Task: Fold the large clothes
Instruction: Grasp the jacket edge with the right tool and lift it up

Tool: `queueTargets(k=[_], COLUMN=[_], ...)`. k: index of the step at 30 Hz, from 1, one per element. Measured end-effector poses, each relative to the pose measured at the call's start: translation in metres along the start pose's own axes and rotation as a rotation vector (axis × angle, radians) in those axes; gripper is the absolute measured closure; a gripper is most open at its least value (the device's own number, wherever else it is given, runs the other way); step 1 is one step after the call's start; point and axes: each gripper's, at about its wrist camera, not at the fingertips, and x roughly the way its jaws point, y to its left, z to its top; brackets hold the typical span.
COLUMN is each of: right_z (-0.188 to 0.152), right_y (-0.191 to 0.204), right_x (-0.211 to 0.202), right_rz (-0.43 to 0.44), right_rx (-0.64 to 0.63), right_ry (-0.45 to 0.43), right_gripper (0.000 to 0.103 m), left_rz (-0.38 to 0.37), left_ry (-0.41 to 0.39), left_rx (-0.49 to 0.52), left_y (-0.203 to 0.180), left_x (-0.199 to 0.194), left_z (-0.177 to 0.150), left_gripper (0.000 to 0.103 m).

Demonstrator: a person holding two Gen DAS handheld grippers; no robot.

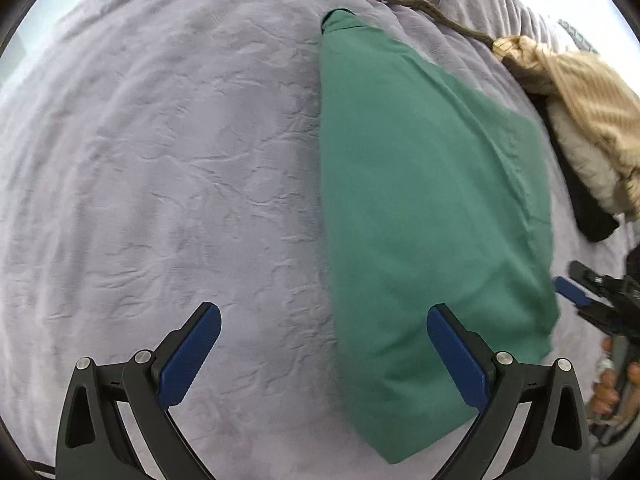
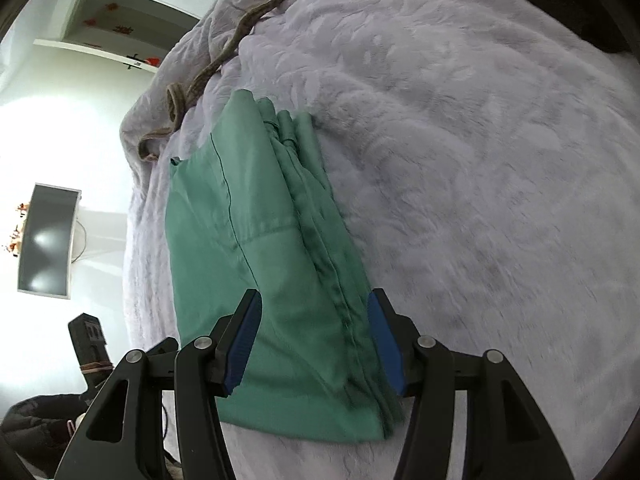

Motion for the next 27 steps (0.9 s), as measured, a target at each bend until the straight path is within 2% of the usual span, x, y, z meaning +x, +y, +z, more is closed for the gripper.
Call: queueTargets(k=[6,8,9,13,15,19,22,25,27], right_z=[0.026,0.034,0.037,0.052,0.058,0.066,0.070,0.074,0.072], right_y=[-0.010,-0.015,-0.017,-0.017,-0.010,0.011,0.008,-0.005,-0.003], right_x=[0.030,0.042,0.048,0.074,0.082,0.098,0.113,0.123,0.122], right_rz=[0.084,0.132,0.162,0.247,0.259,0.285,0.299,0.314,0.307], right_rx=[0.013,0.026,0.033,0.049,0.032,-0.045,-0.033,0.050,0.054], right_ry=[0.062,0.087,0.101,0.152,0.165,0.199,0.218,0.222,0.216], right_gripper=[0.043,0.028,0.026,0.026,0.026,0.024,0.024,0.030,0.047], left_rz=[-0.115,-0.158,-0.173,-0.221,-0.247,-0.273,-0.239,-0.258,-0.263], left_ry=[0.026,0.051,0.062,0.092,0.105,0.109,0.099,0.107,0.124], left_rx=[-0.011,-0.019,-0.021,-0.024,-0.022,-0.004,0.006,-0.013,-0.016], left_y=[-0.002,-0.002,-0.004,-0.011,-0.016,-0.032,-0.044,-0.041,-0.040], left_x=[0.017,0.026,0.031,0.046,0.052,0.060,0.067,0.076,0.079], left_z=[0.006,0.007,0.009,0.009,0.008,0.011,0.014,0.014,0.015], left_gripper=[0.000,0.000,0.000,0.000,0.000,0.000,0.000,0.000,0.000])
